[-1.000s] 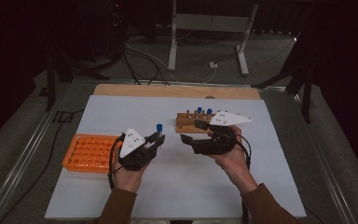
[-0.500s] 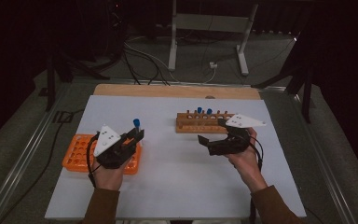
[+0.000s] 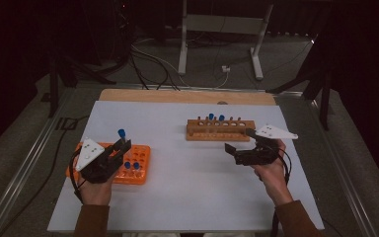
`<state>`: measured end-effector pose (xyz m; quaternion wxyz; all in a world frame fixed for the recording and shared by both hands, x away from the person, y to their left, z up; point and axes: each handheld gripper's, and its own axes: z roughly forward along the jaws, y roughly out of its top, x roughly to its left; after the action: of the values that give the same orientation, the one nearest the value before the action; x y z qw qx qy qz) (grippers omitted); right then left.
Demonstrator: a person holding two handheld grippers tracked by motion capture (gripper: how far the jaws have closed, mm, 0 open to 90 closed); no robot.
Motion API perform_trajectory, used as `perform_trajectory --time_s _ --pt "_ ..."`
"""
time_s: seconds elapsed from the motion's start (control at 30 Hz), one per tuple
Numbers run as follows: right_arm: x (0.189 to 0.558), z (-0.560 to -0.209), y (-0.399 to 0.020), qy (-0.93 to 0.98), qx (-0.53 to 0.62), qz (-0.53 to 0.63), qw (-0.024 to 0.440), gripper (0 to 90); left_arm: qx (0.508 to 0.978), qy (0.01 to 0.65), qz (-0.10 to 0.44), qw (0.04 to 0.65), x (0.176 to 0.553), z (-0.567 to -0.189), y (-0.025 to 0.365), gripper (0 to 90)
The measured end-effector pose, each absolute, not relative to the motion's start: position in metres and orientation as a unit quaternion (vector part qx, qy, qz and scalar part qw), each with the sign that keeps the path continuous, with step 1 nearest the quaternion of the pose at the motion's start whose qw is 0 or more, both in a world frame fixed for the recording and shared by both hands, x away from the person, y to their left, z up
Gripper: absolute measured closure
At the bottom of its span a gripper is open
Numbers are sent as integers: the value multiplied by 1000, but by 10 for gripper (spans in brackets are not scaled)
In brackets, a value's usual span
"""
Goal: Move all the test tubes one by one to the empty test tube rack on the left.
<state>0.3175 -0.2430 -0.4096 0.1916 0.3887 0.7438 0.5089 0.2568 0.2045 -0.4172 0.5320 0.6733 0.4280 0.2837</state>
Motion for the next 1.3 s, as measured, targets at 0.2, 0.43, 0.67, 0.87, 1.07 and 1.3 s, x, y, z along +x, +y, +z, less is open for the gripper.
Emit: perform_trajectory --time_s 0.2,0.43,0.67,0.87,1.07,1.3 --pt "315 -415 -253 739 396 510 194 0 674 441 285 520 253 -429 215 779" --pt "313 -419 -258 739 398 506 201 0 666 457 284 516 250 -443 225 779" --pt "313 -422 -259 739 399 504 202 0 672 458 274 513 247 -457 229 779" --pt "313 -425 -258 741 398 502 201 0 681 458 263 508 245 -467 228 778" --pt "312 -428 -257 742 398 501 199 0 703 450 254 489 241 -475 228 778" --pt "311 -429 -257 741 398 503 198 0 738 446 245 444 239 -482 225 779"
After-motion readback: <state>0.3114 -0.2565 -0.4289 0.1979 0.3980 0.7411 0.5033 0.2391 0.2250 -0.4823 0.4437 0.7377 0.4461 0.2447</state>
